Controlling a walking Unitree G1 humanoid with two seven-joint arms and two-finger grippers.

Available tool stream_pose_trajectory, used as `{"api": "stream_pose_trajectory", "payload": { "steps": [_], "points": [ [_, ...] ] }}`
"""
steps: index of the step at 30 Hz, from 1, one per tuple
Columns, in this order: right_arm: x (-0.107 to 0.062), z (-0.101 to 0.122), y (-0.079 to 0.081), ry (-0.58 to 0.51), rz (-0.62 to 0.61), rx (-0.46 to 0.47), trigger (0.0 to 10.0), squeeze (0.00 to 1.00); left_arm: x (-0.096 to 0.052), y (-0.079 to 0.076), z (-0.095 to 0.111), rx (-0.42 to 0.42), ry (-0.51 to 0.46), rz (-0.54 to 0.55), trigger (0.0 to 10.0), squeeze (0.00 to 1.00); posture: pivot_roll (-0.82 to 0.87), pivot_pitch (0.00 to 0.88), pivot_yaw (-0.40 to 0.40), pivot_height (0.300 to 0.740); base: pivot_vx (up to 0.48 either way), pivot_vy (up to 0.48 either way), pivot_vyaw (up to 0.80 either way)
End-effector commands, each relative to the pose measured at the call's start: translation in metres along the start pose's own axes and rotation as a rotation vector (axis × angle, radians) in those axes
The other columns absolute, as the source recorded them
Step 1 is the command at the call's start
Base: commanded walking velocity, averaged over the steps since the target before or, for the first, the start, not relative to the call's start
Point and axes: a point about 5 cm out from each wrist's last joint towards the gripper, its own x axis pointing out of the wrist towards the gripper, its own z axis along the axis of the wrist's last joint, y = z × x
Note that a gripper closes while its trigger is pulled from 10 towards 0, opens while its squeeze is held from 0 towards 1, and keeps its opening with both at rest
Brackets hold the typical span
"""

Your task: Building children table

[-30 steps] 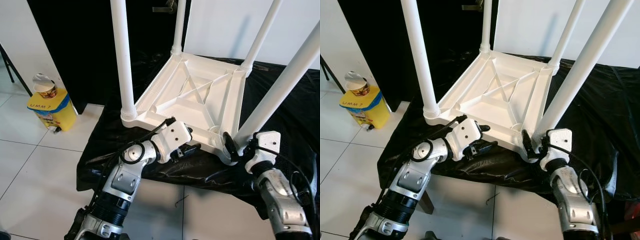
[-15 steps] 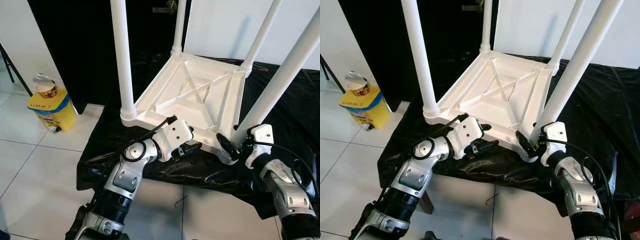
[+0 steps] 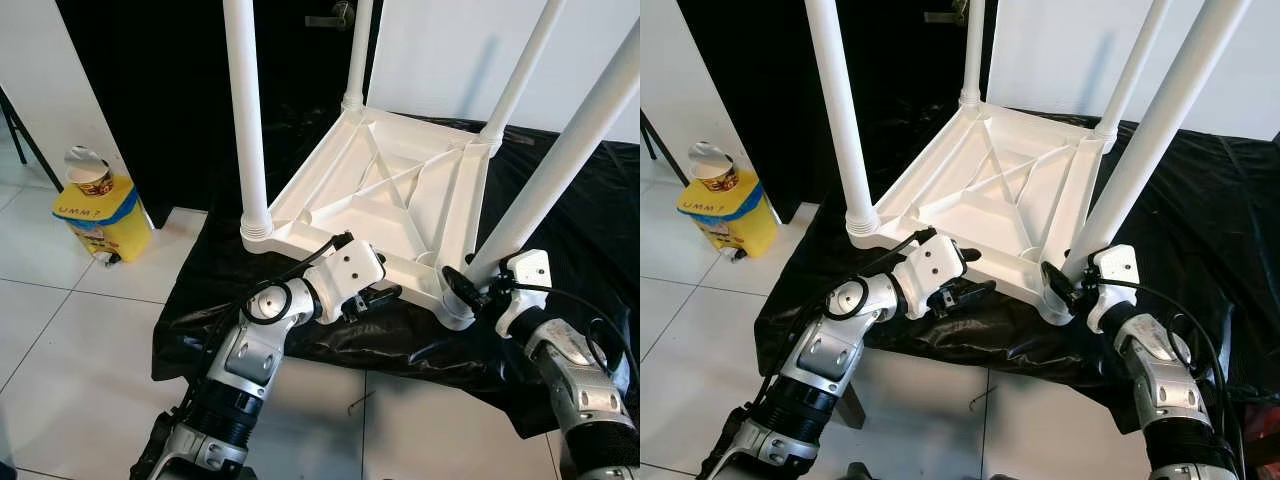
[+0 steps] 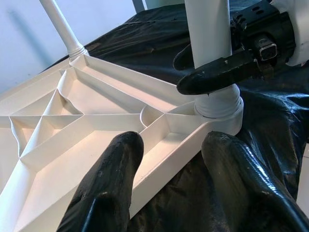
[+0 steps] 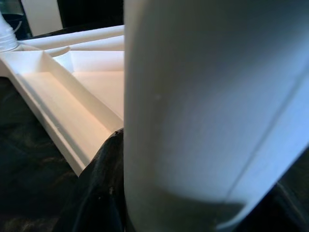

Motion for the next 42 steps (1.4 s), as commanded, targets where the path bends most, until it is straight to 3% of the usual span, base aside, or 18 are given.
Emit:
{"api": "stream_pose_trajectory", "payload": {
  "steps": [1,9,15,20,35,36,37,38,42],
  "points": [
    [-0.003,-0.011,0.002,0.062,-0.024,-0.003,10.0,0.00,-0.001,0.005,0.001,0.006,-0.004,0.135,10.0,0.00,0.00,0.000,-0.080,0.740,0.000,0.000,0.00],
    [-0.001,-0.017,0.014,0.085,-0.259,0.029,10.0,0.00,-0.002,0.005,0.001,0.010,0.000,0.129,10.0,0.00,0.00,0.000,-0.073,0.740,0.000,0.000,0.00],
    [0.000,-0.015,0.023,0.072,-0.356,0.055,10.0,0.00,-0.002,0.005,0.001,0.012,0.002,0.127,10.0,0.00,0.00,0.000,-0.071,0.740,0.000,0.000,0.00],
    [0.000,-0.014,0.038,0.070,-0.544,0.103,10.0,0.00,-0.002,0.005,0.000,0.013,0.003,0.127,10.0,0.00,0.01,0.000,-0.078,0.740,0.000,0.000,0.00],
    [0.002,-0.008,0.054,0.066,-0.592,0.150,10.0,0.00,-0.002,0.005,0.000,0.014,0.004,0.122,10.0,0.00,0.01,0.000,-0.073,0.740,0.000,0.000,0.00],
    [0.003,-0.006,0.055,0.057,-0.586,0.150,10.0,0.44,-0.002,0.005,0.000,0.014,0.004,0.122,10.0,0.00,0.00,0.000,-0.071,0.740,0.000,0.000,0.00],
    [0.003,-0.006,0.055,0.057,-0.586,0.150,10.0,0.44,-0.002,0.005,0.000,0.014,0.004,0.122,10.0,0.00,0.00,0.000,-0.071,0.740,0.000,0.000,0.00],
    [0.003,-0.003,0.056,0.026,-0.560,0.171,10.0,1.00,-0.002,0.005,0.000,0.013,0.004,0.122,10.0,0.00,0.00,0.000,-0.071,0.740,0.000,0.000,0.00],
    [0.004,0.007,0.058,-0.032,-0.480,0.156,10.0,1.00,-0.003,0.005,-0.001,0.010,0.006,0.123,10.0,0.00,0.00,0.000,-0.071,0.740,0.000,0.000,0.00]
  ]
}}
